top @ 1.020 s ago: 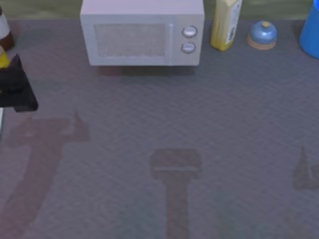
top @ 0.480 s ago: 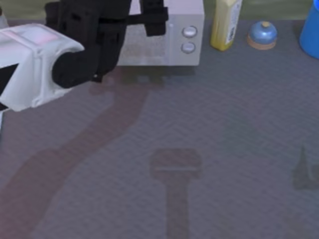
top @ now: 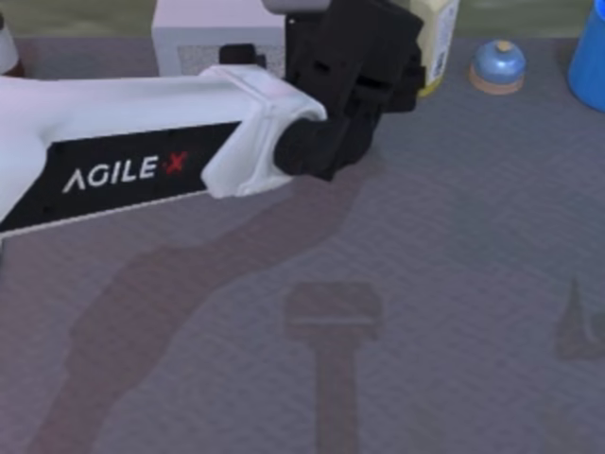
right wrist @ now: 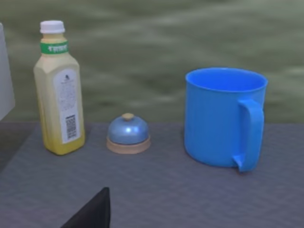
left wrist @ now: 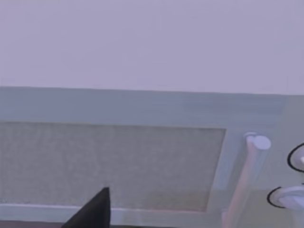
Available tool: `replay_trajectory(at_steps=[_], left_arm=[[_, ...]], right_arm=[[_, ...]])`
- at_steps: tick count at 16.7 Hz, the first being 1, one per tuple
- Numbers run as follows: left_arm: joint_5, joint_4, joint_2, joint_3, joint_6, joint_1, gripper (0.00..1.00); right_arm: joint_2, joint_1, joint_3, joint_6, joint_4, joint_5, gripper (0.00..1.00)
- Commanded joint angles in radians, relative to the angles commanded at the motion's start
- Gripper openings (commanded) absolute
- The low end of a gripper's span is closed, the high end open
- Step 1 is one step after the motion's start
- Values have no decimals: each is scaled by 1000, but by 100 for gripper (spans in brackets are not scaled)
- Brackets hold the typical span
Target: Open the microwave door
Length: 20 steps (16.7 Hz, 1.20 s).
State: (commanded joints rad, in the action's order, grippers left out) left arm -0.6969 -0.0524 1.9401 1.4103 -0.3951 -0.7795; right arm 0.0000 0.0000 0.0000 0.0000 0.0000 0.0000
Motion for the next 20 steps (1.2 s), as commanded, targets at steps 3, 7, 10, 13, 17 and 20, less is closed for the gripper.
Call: replay_trajectory(at_steps=[3,7,10,13,17,20], left_arm=[[0,0,0,0,0,0,100],[18,15,39,35,15,21,100],[56,47,146,124,45,64,100],[91,73,226,194,71,104,100],[95,76,234,202,73,108,100],[95,76,234,202,73,108,77]], right_arm=[[0,0,0,0,0,0,100],[0,0,0,0,0,0,100],[0,0,0,0,0,0,100],[0,0,0,0,0,0,100],[0,0,0,0,0,0,100],[0,0,0,0,0,0,100]])
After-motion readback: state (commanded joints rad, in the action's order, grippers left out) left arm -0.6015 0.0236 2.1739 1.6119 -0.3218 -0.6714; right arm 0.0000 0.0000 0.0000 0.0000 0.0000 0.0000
